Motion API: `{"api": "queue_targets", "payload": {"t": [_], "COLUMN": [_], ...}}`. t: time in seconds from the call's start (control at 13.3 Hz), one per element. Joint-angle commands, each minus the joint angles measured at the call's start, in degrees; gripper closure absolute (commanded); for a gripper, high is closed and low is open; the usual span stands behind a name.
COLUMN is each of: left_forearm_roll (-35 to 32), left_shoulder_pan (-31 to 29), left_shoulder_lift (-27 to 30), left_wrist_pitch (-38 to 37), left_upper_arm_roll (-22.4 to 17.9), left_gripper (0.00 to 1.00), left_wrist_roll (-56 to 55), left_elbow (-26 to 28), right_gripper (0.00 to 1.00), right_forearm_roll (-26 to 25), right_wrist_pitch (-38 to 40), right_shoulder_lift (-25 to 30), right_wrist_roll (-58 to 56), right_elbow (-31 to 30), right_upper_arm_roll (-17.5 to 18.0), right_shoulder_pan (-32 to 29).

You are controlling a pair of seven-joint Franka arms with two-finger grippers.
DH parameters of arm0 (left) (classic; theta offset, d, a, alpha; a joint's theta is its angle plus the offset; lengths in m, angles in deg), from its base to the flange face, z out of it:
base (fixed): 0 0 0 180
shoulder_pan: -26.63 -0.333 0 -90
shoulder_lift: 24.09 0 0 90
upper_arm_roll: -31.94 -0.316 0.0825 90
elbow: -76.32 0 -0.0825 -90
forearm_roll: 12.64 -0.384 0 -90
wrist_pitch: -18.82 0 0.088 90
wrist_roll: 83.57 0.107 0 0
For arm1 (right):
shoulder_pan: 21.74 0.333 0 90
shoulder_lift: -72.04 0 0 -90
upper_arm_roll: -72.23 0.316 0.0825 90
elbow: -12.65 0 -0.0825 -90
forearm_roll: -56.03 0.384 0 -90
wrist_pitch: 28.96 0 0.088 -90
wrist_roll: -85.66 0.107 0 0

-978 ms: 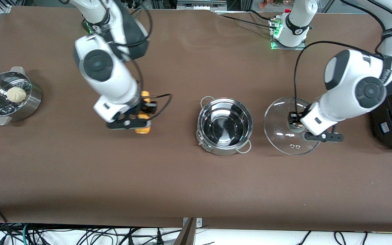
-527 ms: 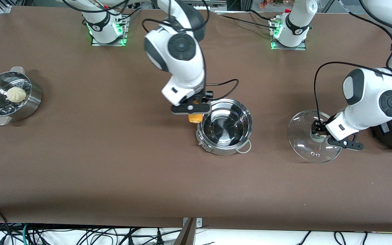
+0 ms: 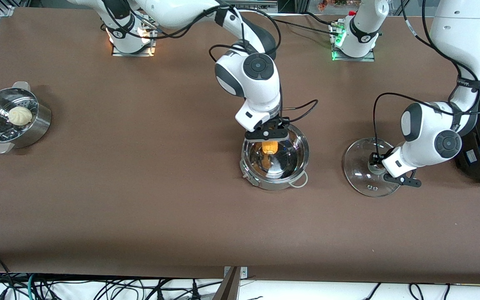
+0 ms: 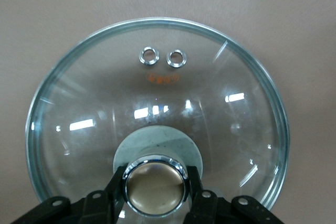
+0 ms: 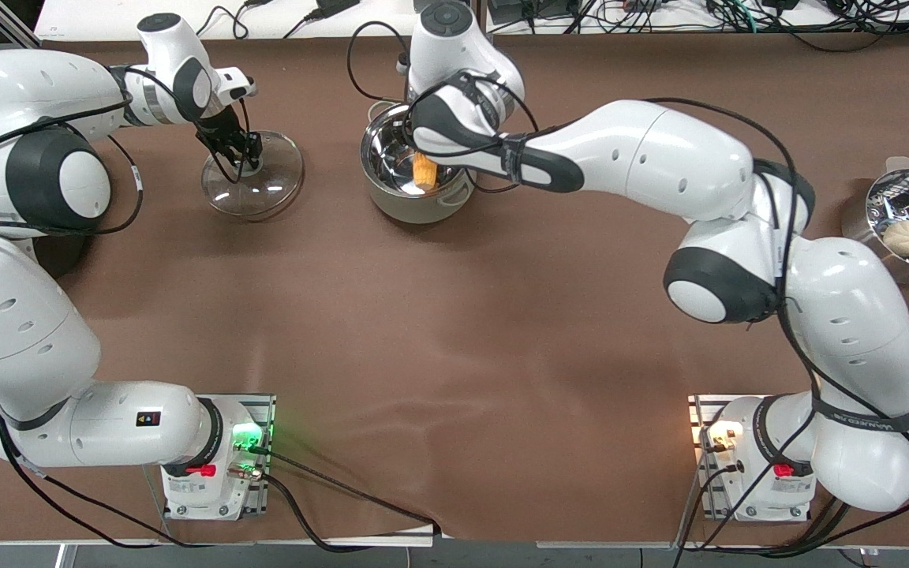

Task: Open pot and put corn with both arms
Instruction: 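Lower the corn into the pot with the right gripper while the left sets lid down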

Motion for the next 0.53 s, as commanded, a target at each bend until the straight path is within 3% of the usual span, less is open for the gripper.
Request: {"api": "queue_targets", "payload": {"t": [0.0,0.08,0.15,0.23,0.3,0.45], "left_forearm_roll": [-0.7,-0.7,-0.8,-0.8,-0.8,-0.9], "left_shoulder_pan": [0.7,0.7,0.7,0.7,0.6,0.4], "left_shoulder_lift": [0.2,0.1,0.2,0.4,0.7,3.1], "left_wrist_pitch": [0.0,0.0,-0.1,-0.1,-0.1,-0.4], "left_upper_arm_roll": [-0.5,-0.5,-0.5,-0.5,-0.5,-0.5], "left_gripper": [1.00,0.99,0.65,0.10,0.00,0.00], "left_wrist_roll": [1.0,1.0,0.9,0.3,0.3,0.2], "left_elbow": [-0.4,-0.3,-0.3,-0.2,0.3,2.5], "right_gripper": [1.00,1.00,1.00,1.00,1.00,1.00], "right_forearm_roll": [-0.4,-0.4,-0.4,-0.4,-0.4,-0.4], "right_wrist_pitch": [-3.3,-5.0,-6.2,-7.0,-7.8,-8.6], "right_shoulder_lift": [-3.9,-4.3,-4.6,-5.0,-5.1,-5.9], "right_wrist_roll": [0.7,0.7,0.7,0.7,0.7,0.7], "right_elbow": [4.9,4.9,4.9,4.9,4.9,4.9], "right_upper_arm_roll": [-1.5,-1.6,-1.6,-1.8,-2.1,-2.2], "right_shoulder_pan": [0.6,0.6,0.6,0.5,0.5,0.6]}}
